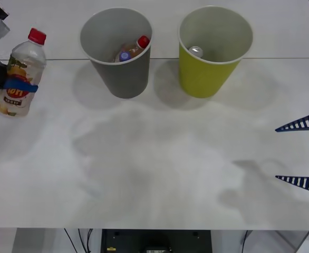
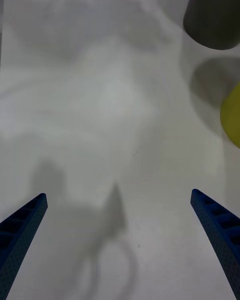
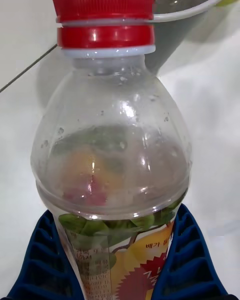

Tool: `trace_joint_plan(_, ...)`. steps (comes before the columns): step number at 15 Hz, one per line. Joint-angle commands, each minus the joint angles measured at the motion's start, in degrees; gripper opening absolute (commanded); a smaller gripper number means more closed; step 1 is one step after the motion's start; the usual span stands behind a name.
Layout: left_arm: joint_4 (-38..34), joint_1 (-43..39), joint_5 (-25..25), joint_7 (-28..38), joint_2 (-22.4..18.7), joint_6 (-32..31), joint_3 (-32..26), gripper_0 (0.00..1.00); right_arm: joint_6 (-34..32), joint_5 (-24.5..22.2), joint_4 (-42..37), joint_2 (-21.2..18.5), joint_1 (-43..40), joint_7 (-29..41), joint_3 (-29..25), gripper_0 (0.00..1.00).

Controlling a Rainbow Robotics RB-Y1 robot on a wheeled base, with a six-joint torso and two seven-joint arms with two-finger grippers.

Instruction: Put the can into the green bin and the plastic bottle into the gray bin

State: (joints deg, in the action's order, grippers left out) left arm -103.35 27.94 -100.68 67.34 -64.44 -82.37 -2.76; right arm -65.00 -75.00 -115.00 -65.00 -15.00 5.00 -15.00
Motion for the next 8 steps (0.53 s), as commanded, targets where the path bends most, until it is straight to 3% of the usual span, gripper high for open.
trace_joint_plan(1, 1.6, 10.7, 0.9, 0.2, -2.0, -4.3, 6.9, 0.0, 0.0, 0.0, 0.0, 0.0, 0.0, 0.0, 0.0, 1.0)
trace_joint_plan(5, 12.0, 30.3, 4.3, -0.1, -1.7, -6.0, 21.2, 0.0, 0.0, 0.0, 0.0, 0.0, 0.0, 0.0, 0.0, 1.0)
trace_joint_plan(8, 24.2, 41.9, 3.9, -0.2, 2.7, -5.6, 29.1, 0.0, 0.0, 0.0, 0.0, 0.0, 0.0, 0.0, 0.0, 1.0)
